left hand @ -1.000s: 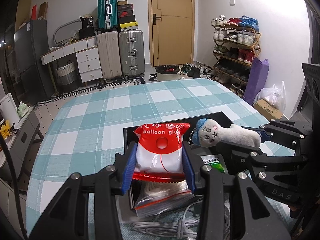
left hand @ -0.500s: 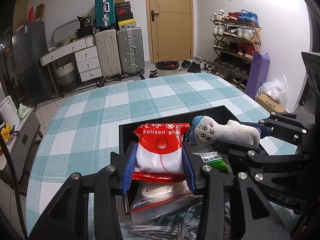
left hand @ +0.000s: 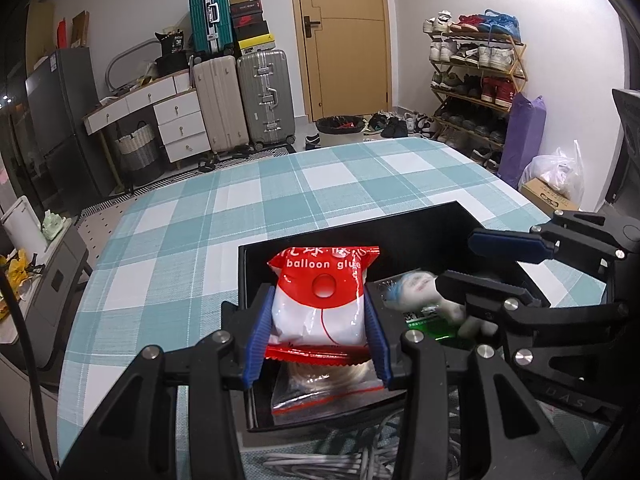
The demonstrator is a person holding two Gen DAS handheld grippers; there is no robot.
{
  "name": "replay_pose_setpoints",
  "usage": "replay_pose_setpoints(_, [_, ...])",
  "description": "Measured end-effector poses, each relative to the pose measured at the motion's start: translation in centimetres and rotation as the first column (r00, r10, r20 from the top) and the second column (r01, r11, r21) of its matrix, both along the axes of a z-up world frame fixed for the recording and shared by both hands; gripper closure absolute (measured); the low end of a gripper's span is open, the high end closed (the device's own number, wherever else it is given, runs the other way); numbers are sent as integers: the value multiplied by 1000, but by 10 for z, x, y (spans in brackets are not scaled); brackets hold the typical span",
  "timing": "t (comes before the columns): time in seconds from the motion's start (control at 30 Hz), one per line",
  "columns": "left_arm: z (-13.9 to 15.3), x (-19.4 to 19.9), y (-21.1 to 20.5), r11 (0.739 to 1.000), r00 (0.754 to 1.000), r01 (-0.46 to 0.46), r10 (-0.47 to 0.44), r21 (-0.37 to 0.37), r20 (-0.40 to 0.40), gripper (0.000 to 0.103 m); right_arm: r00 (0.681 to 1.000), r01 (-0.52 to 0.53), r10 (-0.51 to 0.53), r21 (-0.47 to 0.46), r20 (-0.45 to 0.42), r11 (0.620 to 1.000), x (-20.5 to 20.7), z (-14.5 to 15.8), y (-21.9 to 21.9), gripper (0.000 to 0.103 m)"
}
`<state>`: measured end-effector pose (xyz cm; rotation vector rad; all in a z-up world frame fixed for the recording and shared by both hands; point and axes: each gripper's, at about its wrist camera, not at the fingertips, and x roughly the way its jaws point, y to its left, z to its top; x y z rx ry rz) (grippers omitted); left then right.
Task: Organize soft objects
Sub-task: 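Carry the red packet and plush toy into the black box and release both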
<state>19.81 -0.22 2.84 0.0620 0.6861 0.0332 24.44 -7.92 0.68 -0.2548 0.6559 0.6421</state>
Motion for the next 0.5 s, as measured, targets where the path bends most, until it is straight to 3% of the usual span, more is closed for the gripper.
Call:
replay_pose_setpoints(0.17, [0, 1, 1, 1000, 1000, -2, 2, -9, -12, 59, 1000, 16, -16, 16, 14, 1000, -3, 4, -8, 53])
replay_pose_setpoints(0.23, [1, 0, 0, 1000, 1000, 3, -3, -15, -13, 57, 999, 29, -30, 24, 18, 999, -5, 6, -13, 44])
replay_pose_setpoints(0.3, [4, -1, -1, 1000, 1000, 0, 0, -14, -10, 42, 999, 43, -44, 42, 24, 998, -8, 8, -20, 20])
replay_pose_setpoints(0.4, [7, -4, -2, 1000, 1000, 7, -7, -17, 3, 38, 997, 68, -70, 71, 28, 995, -12, 12, -31, 10])
replay_pose_setpoints(0.47, [9, -6, -2, 999, 1000, 20, -20, -35, 0, 18, 996, 84, -85, 72, 15, 994, -14, 13, -36, 4])
replay_pose_setpoints(0.5, [11, -9, -2, 999, 1000, 24, -24, -41, 12, 13, 996, 85, -86, 83, 8, 993, -16, 13, -40, 1])
